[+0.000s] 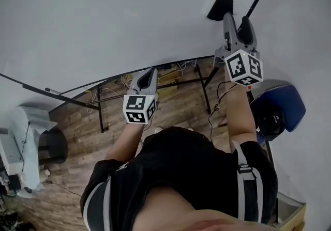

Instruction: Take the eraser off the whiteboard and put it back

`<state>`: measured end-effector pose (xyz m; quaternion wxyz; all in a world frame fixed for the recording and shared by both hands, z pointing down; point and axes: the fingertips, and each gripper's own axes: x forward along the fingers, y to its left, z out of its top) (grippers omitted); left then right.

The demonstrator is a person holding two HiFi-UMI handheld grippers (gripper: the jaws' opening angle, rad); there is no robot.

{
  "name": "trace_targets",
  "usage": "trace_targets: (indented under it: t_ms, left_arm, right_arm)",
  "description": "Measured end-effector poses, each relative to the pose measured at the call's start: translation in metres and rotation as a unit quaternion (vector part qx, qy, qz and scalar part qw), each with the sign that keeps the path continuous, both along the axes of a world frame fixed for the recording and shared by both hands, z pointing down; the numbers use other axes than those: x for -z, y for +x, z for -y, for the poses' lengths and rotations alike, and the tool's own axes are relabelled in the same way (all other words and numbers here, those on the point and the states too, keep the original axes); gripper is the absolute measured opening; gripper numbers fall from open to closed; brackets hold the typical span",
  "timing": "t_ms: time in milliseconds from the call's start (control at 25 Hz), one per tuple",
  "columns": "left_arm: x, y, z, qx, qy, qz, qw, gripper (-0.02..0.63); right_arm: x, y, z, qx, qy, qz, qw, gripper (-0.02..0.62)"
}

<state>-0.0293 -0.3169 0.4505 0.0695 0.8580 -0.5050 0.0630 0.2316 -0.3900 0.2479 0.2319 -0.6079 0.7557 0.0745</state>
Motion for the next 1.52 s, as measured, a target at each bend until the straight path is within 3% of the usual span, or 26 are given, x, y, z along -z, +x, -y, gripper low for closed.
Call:
trace_targets:
  t_ms: [40,120,280,600,720,1520]
  left_arm:
    - [0.0,0.003,0.001,-0.004,0.001,0.0,1.0,0.011]
    - [0.002,0.007,0.003,-0.01,0.005,0.0,0.9999,0.011]
    - [0.01,0.015,0.006,-0.019,0.021,-0.01,0.9995,0.011]
    - [0.009,0.039,0.012,-0.052,0.027,-0.01,0.9982,0.011]
    - [0.003,0.044,0.015,-0.059,0.02,-0.006,0.998,0.011]
    - [0.002,0.048,0.003,-0.06,0.015,-0.005,0.9981,0.011]
  right_arm:
    - [-0.003,-0.001,-0.01,-0.007,0.006,-0.016,1.0,0.275]
    - [-0.012,-0.003,-0.029,-0.023,0.011,-0.049,0.998,0.076]
    - [-0.036,-0.004,-0.052,-0.03,-0.006,-0.067,0.997,0.015]
    - [-0.136,-0.027,-0.067,-0.022,-0.133,-0.111,0.985,0.006]
    - [-0.156,-0.032,-0.069,-0.014,-0.16,-0.112,0.981,0.006]
    - [-0.154,-0.037,-0.083,0.011,-0.156,-0.097,0.983,0.006]
